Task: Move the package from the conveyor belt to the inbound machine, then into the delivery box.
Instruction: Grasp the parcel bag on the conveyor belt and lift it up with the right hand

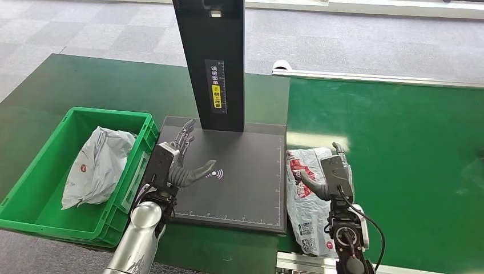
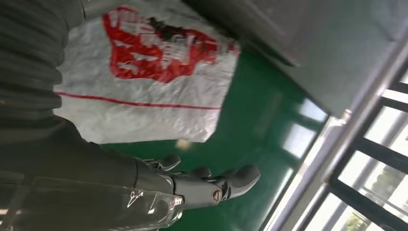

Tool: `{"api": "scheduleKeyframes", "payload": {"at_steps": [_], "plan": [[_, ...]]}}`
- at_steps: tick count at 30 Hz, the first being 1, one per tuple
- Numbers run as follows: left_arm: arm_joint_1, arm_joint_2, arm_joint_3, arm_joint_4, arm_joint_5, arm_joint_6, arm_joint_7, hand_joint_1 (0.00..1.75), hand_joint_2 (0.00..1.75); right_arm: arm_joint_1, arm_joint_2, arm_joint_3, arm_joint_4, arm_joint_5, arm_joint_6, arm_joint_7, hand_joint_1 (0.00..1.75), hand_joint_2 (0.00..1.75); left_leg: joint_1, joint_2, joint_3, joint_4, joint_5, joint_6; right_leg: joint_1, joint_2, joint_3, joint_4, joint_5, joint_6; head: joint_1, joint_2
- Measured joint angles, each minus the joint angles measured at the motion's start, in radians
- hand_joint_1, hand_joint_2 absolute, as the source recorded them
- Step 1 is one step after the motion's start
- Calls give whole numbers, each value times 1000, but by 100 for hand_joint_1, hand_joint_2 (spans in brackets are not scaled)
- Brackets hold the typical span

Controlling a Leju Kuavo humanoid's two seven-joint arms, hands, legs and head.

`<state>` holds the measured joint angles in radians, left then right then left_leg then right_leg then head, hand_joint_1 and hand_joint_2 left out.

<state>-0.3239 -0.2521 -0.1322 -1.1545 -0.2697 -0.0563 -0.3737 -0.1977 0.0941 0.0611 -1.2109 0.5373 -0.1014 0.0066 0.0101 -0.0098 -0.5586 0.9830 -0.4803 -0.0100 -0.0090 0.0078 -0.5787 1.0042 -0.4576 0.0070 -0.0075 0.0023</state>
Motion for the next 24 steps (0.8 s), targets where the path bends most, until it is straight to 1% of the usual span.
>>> {"api": "scheduleKeyframes", "payload": {"at_steps": [2, 3, 5, 9, 15, 24], "plan": [[3, 4, 1, -7, -1, -2, 10, 0, 175, 12, -26, 11, 3, 127, 62, 98, 0, 175, 0, -1, 0, 0, 0, 0, 0, -1, 0, 0, 0, 0, 0, 0], [4, 6, 2, -9, -1, -3, 13, 0, 175, 22, -39, 15, 7, 167, 87, 133, 0, 175, 0, -1, -1, 0, 0, 0, 0, -2, 0, 0, 0, 0, 0, 0], [7, 11, 5, -11, -2, -4, 15, 0, 175, 38, -62, 19, 20, 214, 118, 160, 0, 175, 0, -2, -2, 0, 0, 0, 0, -3, 0, 0, 0, 0, 0, 0], [9, 18, 8, -11, -2, -7, 9, 0, 175, 45, -88, 24, 60, 252, 166, 157, 0, 175, 0, -1, -1, 0, 0, 0, 0, -2, 0, 0, 0, 0, 0, 0], [-1, 20, 2, 7, 9, -2, -2, 0, 175, 45, -104, 55, 142, 278, 233, 152, 0, 175, 0, -1, 0, 0, 0, 0, 0, -2, 0, 0, 0, 0, 0, 0], [-26, 18, -25, 70, 25, 5, -21, 0, 175, 24, -119, 94, 247, 288, 252, 152, 0, 175, 0, 0, 6, 0, -1, 0, 0, -2, 5, -1, -1, 0, 0, 0]]}}
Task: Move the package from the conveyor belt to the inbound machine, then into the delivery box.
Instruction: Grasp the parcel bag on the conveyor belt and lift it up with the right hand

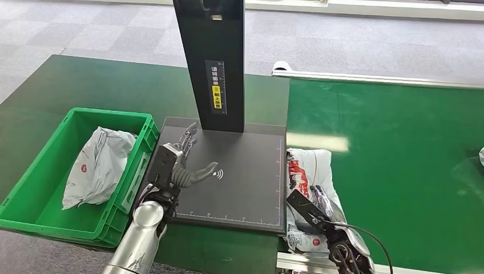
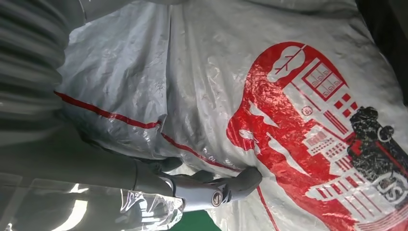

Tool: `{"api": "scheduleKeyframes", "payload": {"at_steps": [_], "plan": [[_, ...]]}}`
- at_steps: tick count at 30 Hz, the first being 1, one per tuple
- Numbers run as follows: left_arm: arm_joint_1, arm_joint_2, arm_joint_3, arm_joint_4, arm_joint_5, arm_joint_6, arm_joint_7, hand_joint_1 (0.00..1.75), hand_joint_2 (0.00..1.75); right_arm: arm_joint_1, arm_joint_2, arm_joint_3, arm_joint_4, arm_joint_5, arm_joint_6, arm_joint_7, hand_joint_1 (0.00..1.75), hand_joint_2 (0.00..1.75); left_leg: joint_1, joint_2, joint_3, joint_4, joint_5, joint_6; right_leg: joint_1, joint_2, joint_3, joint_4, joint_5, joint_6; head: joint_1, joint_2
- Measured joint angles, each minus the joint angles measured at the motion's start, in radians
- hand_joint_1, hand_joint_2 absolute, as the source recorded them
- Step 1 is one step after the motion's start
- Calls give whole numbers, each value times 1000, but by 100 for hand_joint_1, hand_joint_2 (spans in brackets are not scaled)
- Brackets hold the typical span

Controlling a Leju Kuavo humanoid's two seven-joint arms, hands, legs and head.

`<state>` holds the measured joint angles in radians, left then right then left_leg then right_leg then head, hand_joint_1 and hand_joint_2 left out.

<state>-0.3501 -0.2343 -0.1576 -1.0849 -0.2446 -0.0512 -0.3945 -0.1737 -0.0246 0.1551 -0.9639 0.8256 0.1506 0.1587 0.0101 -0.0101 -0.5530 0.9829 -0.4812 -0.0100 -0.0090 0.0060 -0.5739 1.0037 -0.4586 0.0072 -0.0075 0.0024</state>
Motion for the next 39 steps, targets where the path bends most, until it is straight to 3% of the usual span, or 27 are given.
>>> {"api": "scheduleKeyframes", "payload": {"at_steps": [14, 18, 19, 31, 39], "plan": [[-10, 0, -8, 27, 2, 0, -1, 0, 175, -16, -2, 20, 40, 1, 5, 0, 5, 175, 0, 0, 6, 0, 0, 0, 0, 0, 6, 0, 0, 0, 0, 0], [-15, 0, -10, 33, 3, 0, -3, 0, 175, -20, -2, 25, 50, 5, 9, -2, 165, 175, 0, 0, 6, 0, 0, 0, 0, 0, 7, 0, 0, 0, 0, 0], [-16, 0, -11, 34, 4, 1, -4, 0, 175, -23, -2, 27, 55, 8, 9, -5, 173, 175, 0, 0, 6, 0, 0, 0, 0, 0, 7, 0, 0, 0, 0, 0], [-23, 1, -19, 40, 21, 16, -12, 0, 175, -76, -15, 32, 107, 10, -4, -69, 175, 175, 0, 0, 9, 0, 0, 0, 0, 0, 10, 0, 0, 0, 0, 0], [-13, 13, -17, 31, 25, 18, -12, 0, 175, -50, -60, 48, 28, -9, 29, -128, 175, 175, 0, -1, 3, 0, 0, 0, 0, -1, 4, 0, 0, 0, 0, 0]]}}
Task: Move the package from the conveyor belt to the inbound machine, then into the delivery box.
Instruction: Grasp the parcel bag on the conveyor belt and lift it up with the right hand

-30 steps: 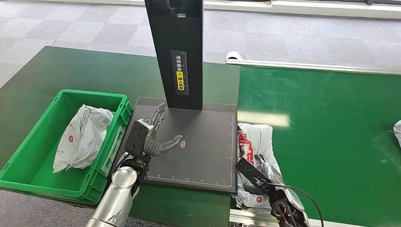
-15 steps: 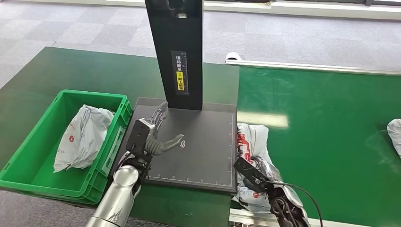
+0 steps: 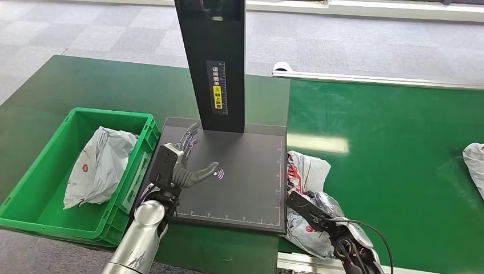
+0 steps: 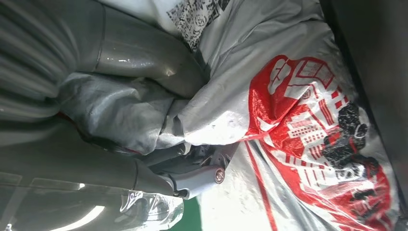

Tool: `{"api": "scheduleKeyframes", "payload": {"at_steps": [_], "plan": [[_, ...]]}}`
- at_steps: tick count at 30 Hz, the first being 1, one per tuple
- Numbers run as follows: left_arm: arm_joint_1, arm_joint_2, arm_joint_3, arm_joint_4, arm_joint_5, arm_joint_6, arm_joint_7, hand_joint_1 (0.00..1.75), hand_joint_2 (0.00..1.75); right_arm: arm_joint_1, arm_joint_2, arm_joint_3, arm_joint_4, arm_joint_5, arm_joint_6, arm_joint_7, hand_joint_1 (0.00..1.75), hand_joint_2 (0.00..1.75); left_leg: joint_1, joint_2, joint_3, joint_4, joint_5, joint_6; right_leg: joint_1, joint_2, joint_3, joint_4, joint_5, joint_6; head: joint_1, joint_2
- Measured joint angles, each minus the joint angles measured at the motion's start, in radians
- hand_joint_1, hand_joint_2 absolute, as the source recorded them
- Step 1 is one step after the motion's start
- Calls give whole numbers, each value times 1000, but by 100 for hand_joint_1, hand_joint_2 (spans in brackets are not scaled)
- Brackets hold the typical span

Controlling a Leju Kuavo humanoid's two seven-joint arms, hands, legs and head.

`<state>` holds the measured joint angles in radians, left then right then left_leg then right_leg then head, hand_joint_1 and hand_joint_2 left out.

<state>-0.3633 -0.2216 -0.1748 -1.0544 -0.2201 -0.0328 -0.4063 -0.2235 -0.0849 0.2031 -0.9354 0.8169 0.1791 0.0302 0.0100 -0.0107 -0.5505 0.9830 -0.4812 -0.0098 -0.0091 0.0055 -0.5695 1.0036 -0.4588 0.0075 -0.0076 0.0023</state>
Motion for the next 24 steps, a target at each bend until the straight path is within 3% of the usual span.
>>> {"api": "scheduleKeyframes", "payload": {"at_steps": [11, 18, 24], "plan": [[9, 12, 2, -18, 2, 0, 1, 0, 175, 16, -58, 19, -74, -11, 1, -22, 175, 175, 0, 0, -4, 0, 0, 0, 0, 0, -3, 0, 0, 0, 0, 0], [78, 23, 24, -92, 0, 0, -9, 0, 175, 11, -39, -98, -271, -241, -219, -254, 175, 175, 0, 0, -5, 0, 0, 0, 0, 0, -5, 0, 0, 0, 0, 0], [81, 20, 29, -98, -7, -2, -36, 0, 175, 17, 40, -227, -505, -391, -384, -529, 175, 175, 0, 0, -5, 0, 0, 0, 0, 0, -6, 0, 0, 0, 0, 0]]}}
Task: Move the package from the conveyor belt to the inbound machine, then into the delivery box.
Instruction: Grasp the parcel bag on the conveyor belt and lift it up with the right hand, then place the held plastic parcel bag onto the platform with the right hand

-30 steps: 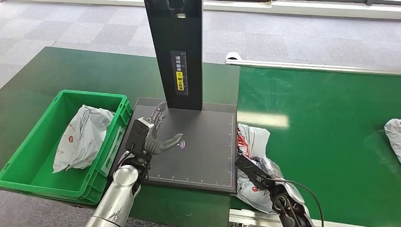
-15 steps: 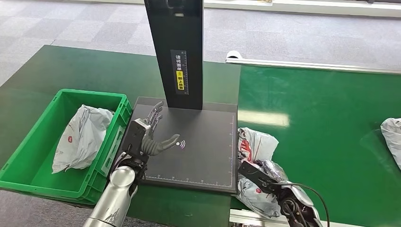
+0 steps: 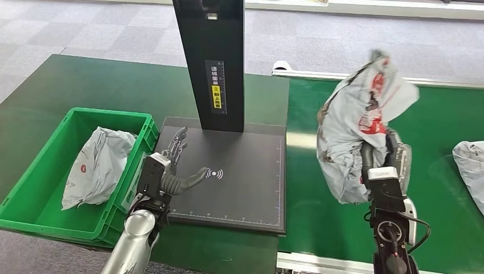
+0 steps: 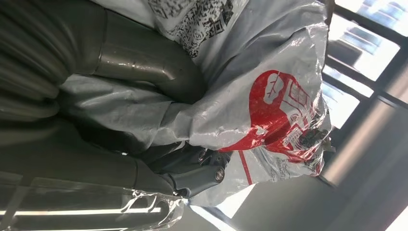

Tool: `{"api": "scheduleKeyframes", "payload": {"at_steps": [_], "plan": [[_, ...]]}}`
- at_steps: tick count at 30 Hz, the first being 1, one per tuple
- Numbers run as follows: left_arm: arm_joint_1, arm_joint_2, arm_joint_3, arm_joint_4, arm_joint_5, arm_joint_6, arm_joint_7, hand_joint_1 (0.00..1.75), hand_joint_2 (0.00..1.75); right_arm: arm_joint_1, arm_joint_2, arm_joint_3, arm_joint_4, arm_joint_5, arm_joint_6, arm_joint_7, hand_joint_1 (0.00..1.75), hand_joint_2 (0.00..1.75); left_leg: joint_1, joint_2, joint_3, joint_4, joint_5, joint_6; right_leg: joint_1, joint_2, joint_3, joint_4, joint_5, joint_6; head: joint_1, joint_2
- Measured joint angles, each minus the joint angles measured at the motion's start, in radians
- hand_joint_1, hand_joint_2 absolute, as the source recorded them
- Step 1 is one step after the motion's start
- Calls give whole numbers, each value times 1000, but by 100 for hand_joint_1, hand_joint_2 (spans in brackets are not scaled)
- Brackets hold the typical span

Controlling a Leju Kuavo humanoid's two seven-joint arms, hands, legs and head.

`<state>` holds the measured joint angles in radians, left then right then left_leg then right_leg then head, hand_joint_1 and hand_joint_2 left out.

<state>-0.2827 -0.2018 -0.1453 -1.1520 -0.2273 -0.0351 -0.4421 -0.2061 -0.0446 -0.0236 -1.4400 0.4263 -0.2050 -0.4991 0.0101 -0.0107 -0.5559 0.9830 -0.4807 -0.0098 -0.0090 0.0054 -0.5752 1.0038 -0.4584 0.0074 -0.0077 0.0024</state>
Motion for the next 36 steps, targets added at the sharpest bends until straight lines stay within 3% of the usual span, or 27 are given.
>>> {"api": "scheduleKeyframes", "payload": {"at_steps": [7, 12, 15, 17, 19, 21, 23, 30, 36], "plan": [[-15, -3, 1, 1, 6, -3, -14, 0, 175, 16, 69, -46, -196, 27, -107, -91, 175, 175, 0, 0, 0, 0, 0, 0, 0, 0, 0, 0, 0, 0, 0, 0], [-31, -9, 2, 3, 27, 16, -43, 0, 175, 31, 114, -70, -322, 18, -322, -183, 175, 175, 0, 0, 0, 0, 0, 0, 0, 0, 0, 0, 0, 0, 0, 0], [-45, -14, 2, 6, 60, 46, -65, 0, 175, 38, 123, -63, -387, -9, -363, -186, 175, 175, 0, 1, 0, 0, 0, 0, 0, 1, 0, 0, 0, 0, 0, 0], [-48, -15, 3, 5, 87, 67, -76, 0, 175, 32, 124, -40, -393, 67, -274, -133, 175, 175, 0, 3, 0, -1, 0, 0, 0, 3, 1, 0, 0, 0, 0, 0], [-49, -15, 4, 0, 112, 75, -83, 0, 175, 10, 120, 1, -357, 220, -118, -32, 175, 175, 0, 5, 0, -1, 0, 0, 0, 4, 1, 0, 1, -1, 0, 0], [-49, -15, 6, -6, 123, 69, -86, 0, 175, -23, 105, 60, -272, 390, 38, 55, 175, 175, 0, 5, 1, -1, 0, 0, 1, 4, 1, 0, 1, -1, 0, 0], [-49, -15, 7, -8, 118, 58, -86, 0, 175, -48, 85, 127, -154, 504, 130, 94, 175, 175, 1, 2, 1, -1, 2, 0, 1, 1, 1, 0, 1, -1, 0, 0], [-59, -13, 4, 4, 101, 44, -87, 0, 175, -114, 12, 295, 141, 566, 246, 107, 175, 175, 0, -2, -2, 0, 3, 1, 0, -3, 0, 0, 1, -1, 0, 0], [-84, -17, -24, 38, 106, 48, -88, 0, 175, -193, -23, 533, 428, 498, 263, 20, 175, 175, 0, -2, -3, 0, 3, 1, 0, -3, -1, 0, 1, -1, 0, 0]]}}
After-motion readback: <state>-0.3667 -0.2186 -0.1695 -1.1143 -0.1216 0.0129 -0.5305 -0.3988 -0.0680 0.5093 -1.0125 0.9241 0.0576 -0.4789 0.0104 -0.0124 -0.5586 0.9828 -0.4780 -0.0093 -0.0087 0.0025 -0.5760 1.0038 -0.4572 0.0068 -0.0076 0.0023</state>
